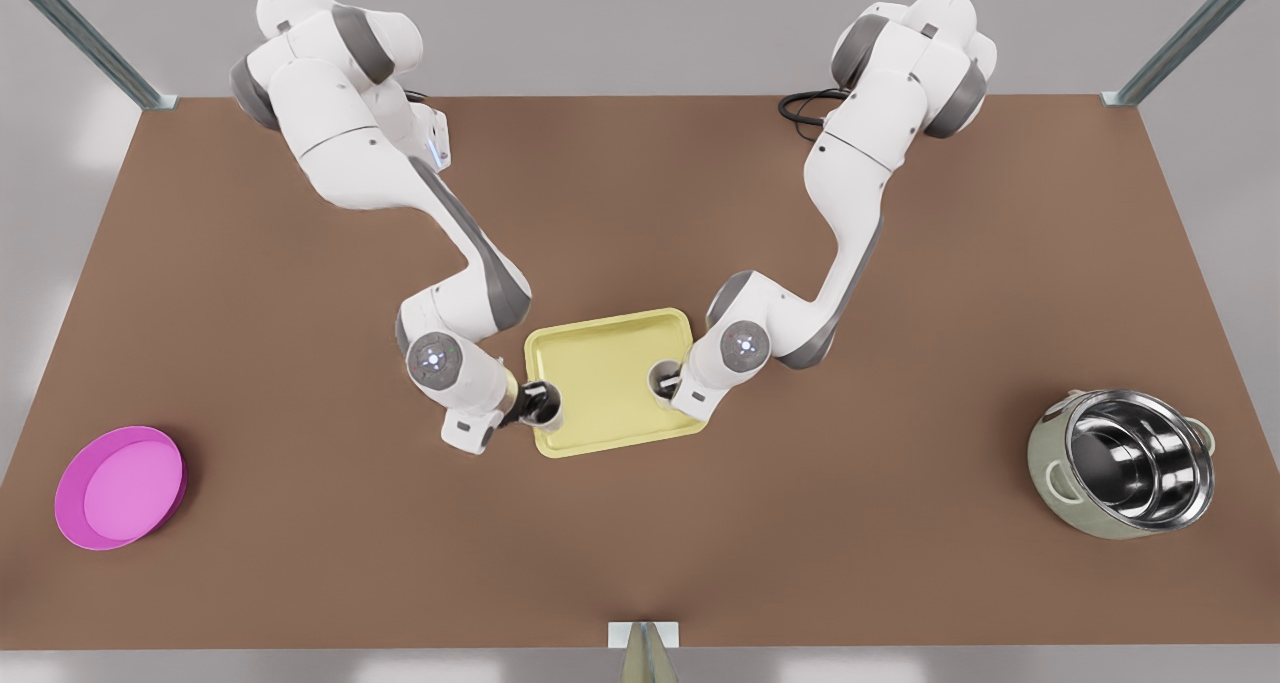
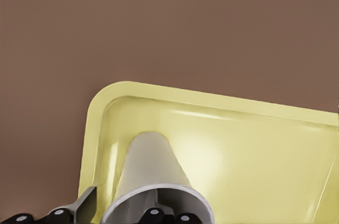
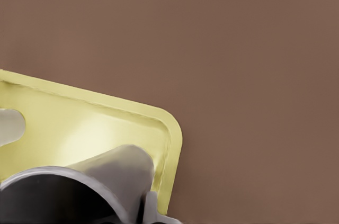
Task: Use both arms to respectively pick up the white IKEA cups from the middle-left and middle-right positions, then place the white IKEA cups onto the middle-middle tray, ensuring that the cups remain upright and do not tip over
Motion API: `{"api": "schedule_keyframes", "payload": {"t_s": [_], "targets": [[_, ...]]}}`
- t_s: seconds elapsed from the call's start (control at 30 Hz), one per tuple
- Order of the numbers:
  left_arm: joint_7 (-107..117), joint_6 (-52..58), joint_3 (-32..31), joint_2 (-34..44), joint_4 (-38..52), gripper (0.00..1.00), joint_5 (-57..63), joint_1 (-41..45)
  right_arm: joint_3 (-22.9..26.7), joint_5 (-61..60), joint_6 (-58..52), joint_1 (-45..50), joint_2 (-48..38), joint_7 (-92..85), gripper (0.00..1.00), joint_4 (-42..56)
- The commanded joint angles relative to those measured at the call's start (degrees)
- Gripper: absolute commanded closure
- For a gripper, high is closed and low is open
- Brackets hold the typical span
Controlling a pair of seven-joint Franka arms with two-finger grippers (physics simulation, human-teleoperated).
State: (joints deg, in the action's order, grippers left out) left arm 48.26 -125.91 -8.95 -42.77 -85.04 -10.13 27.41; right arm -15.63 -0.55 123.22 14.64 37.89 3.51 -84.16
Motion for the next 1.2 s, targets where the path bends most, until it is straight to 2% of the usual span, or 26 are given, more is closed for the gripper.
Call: {"api": "schedule_keyframes", "payload": {"t_s": [0.0, 0.17, 0.3, 0.37, 0.43, 0.47, 0.5, 0.6, 0.63, 0.67, 0.7, 1.0, 1.1, 1.17], "targets": [[18.89, 0.66, -0.01, 0.14, 0.14, 0.00, 1.61, 0.01, -0.01, 0.20, 2.64, 2.41, 0.16, 29.18, 0.79, 0.23], [18.98, 1.36, -0.01, 0.49, 0.14, 0.00, 2.75, -0.07, 0.08, 0.73, 4.74, 5.66, 3.33, 29.18, 0.79, 0.14], [19.15, 10.50, -0.01, 3.65, 1.11, 0.00, 3.28, -0.16, 0.16, 0.90, 5.62, 5.93, 4.91, 29.18, 0.79, -0.12], [19.15, 23.85, 0.25, 8.05, 4.44, 0.00, 3.37, -0.78, 0.16, 0.90, 5.71, 6.19, 5.44, 29.18, 0.79, -0.12], [18.45, 45.12, 0.43, 8.14, 18.06, 0.00, 5.21, -5.78, 0.16, 0.90, 5.71, 6.28, 5.79, 29.18, 0.79, 0.05], [13.20, 49.88, -0.01, 9.45, 20.79, 0.00, 8.02, -9.65, 0.08, 0.64, 5.71, 6.28, 5.88, 29.18, 0.62, 0.14], [0.19, 53.75, 0.16, 12.27, 20.80, 0.00, 9.17, -13.69, 0.08, 0.81, 5.71, 6.28, 5.79, 29.18, 0.00, 0.14], [-26.61, 58.32, 0.43, 13.15, 22.98, 0.00, 17.08, -19.14, 0.16, 0.90, 5.71, 6.19, 5.79, 29.18, 0.00, 0.14], [-41.63, 59.73, 0.25, 15.85, 22.04, 0.00, 17.17, -21.00, 0.16, 0.90, 5.71, 6.19, 5.79, 29.18, 0.00, 0.14], [-48.25, 50.18, 3.06, 25.60, 8.98, 0.00, 16.99, -20.99, 0.16, 0.90, 5.71, 6.10, 5.79, 29.10, 0.00, 0.14], [-48.26, 48.83, 3.59, 28.00, 6.03, 0.00, 16.64, -21.08, 0.16, 0.90, 5.71, 5.93, 5.79, 29.10, 0.00, 0.14], [-47.47, 50.32, 3.85, 26.07, 8.23, 0.00, 11.89, -21.34, -0.19, 0.46, 4.22, 4.70, 3.77, 28.22, 0.00, -0.21], [-47.56, 50.23, 3.68, 26.07, 8.32, 0.00, 11.98, -21.17, -0.63, 0.29, -1.40, 4.35, -0.18, 26.46, 0.00, -0.39], [-47.56, 50.15, 3.68, 26.07, 8.32, 0.00, 12.07, -21.08, -0.63, 0.38, -9.04, 0.31, -3.35, 22.08, 0.00, 0.76]]}}
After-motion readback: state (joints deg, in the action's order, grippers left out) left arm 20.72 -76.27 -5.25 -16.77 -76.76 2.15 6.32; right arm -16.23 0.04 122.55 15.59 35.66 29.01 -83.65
